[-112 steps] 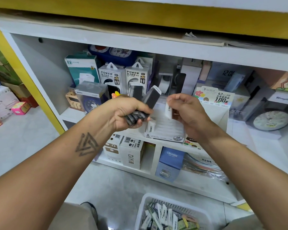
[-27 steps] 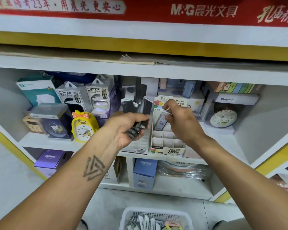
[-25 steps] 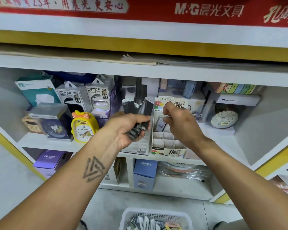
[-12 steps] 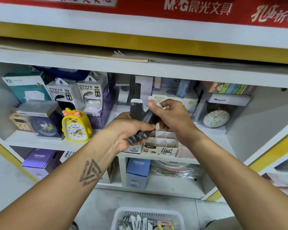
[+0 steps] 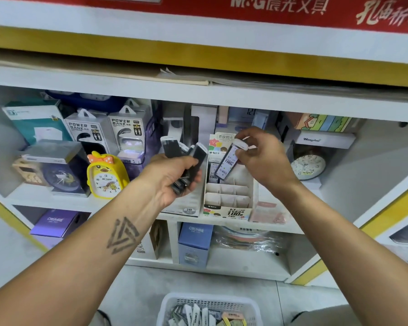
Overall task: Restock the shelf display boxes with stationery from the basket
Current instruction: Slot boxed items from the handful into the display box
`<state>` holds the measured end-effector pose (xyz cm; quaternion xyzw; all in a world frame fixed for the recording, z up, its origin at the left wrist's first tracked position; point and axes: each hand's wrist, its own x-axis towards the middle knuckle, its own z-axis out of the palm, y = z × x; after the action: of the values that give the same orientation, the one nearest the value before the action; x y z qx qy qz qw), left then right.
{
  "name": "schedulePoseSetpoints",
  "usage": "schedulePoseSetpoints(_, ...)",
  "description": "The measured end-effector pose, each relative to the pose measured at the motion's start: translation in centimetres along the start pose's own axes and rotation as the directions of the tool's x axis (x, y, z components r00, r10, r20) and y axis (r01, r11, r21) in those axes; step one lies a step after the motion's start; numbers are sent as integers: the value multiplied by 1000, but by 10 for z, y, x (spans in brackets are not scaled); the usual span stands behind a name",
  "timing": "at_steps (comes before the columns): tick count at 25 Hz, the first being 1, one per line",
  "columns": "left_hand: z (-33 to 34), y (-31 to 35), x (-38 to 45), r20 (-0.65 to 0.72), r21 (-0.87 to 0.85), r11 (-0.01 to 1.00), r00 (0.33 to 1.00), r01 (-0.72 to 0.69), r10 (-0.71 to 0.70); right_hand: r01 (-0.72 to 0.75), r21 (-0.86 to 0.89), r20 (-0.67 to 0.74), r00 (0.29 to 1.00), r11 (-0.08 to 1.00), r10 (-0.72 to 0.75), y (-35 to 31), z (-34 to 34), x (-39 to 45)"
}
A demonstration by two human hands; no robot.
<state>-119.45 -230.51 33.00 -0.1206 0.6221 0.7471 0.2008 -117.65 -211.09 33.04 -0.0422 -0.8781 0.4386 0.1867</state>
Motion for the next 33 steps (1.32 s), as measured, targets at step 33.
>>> schedulePoseSetpoints(33,-8,5,1,-95,-52,996,993,-74,68,-171,201,37,985,965,167,1,6,1)
